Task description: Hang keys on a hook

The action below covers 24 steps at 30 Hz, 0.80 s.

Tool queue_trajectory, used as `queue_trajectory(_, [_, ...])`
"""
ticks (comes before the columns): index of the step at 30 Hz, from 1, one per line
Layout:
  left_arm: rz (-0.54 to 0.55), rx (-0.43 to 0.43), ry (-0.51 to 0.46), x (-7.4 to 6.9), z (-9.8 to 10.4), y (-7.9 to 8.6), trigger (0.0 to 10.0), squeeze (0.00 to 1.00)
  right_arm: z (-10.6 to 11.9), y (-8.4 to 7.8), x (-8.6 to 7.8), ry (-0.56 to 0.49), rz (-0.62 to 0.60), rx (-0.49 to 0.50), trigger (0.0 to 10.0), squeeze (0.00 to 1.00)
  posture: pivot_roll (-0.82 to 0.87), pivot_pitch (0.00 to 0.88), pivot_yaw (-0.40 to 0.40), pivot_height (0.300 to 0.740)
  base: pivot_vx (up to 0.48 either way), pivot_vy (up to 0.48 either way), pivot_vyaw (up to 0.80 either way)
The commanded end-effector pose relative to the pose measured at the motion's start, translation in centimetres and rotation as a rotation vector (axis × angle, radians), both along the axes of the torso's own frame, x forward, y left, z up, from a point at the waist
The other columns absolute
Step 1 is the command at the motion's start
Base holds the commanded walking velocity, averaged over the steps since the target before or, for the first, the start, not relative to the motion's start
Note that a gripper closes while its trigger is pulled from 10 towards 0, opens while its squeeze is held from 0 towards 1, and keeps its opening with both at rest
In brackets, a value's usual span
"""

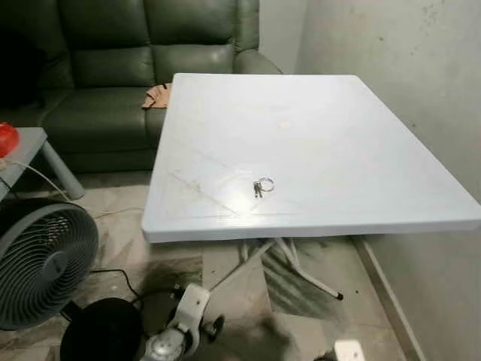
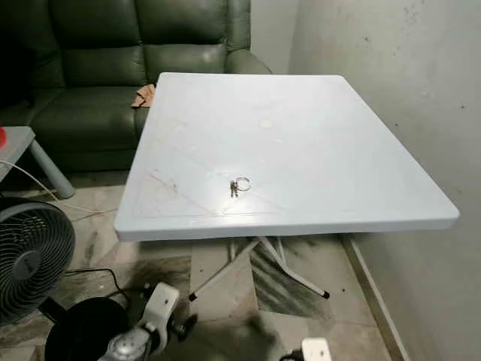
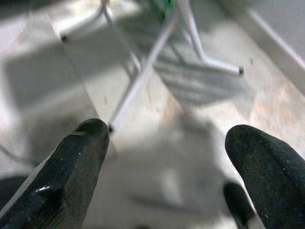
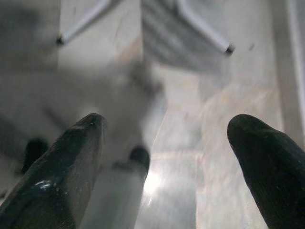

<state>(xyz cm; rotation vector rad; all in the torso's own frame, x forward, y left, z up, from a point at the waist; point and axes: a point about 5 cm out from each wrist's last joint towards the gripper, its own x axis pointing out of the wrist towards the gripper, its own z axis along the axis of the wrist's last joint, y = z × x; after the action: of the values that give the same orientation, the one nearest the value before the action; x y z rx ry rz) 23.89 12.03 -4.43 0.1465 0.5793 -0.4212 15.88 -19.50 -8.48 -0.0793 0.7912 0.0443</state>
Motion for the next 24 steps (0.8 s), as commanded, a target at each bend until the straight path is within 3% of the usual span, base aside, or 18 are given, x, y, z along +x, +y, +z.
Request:
queue_trajectory(1, [-0.005,-0.016,-0.043,0.6,0.6,0.3,10.0,0.0,0.5,-0.1,0.8,-0.056,0.005,0.01,10.0,0.0,-0.01,0.026,-0.001,0.74,0.0,0.0,0.0])
queue_trajectory(2, [-0.006,-0.053,-0.105,1.5,1.6,0.1,10.0,0.0,1.4,-0.4,1.8,-0.13,0.045,-0.013,10.0,0.0,-0.01,0.026,-0.001,0.74,0.0,0.0,0.0])
queue_trajectory(3, [-0.006,-0.053,-0.105,1.5,1.6,0.1,10.0,0.0,1.4,-0.4,1.8,-0.13,0.045,-0.013,10.0,0.0,-0.01,0.026,-0.001,0.74,0.0,0.0,0.0])
queue_trajectory(5, [-0.017,-0.088,-0.19,2.5,2.8,-0.2,10.0,0.0,2.8,-1.0,3.3,-0.254,0.062,-0.014,10.0,0.0,-0.02,0.028,-0.006,0.74,0.0,0.0,0.0])
queue_trajectory(9, [-0.032,-0.112,-0.239,3.0,3.6,-0.6,10.0,0.0,3.9,-1.4,4.0,-0.342,0.071,-0.03,10.0,0.0,-0.02,0.028,-0.006,0.74,0.0,0.0,0.0])
queue_trajectory(16, [-0.112,-0.138,-0.34,3.3,4.8,-1.9,10.0,0.0,5.8,-1.9,4.7,-0.523,0.072,-0.044,10.0,0.0,-0.02,0.022,0.0,0.74,0.0,0.0,0.0])
queue_trajectory(24, [-0.26,-0.147,-0.453,3.1,6.0,-3.5,10.0,0.0,8.0,-1.1,4.3,-0.71,0.13,-0.041,10.0,0.0,-0.03,0.029,0.016,0.74,0.0,0.0,0.0])
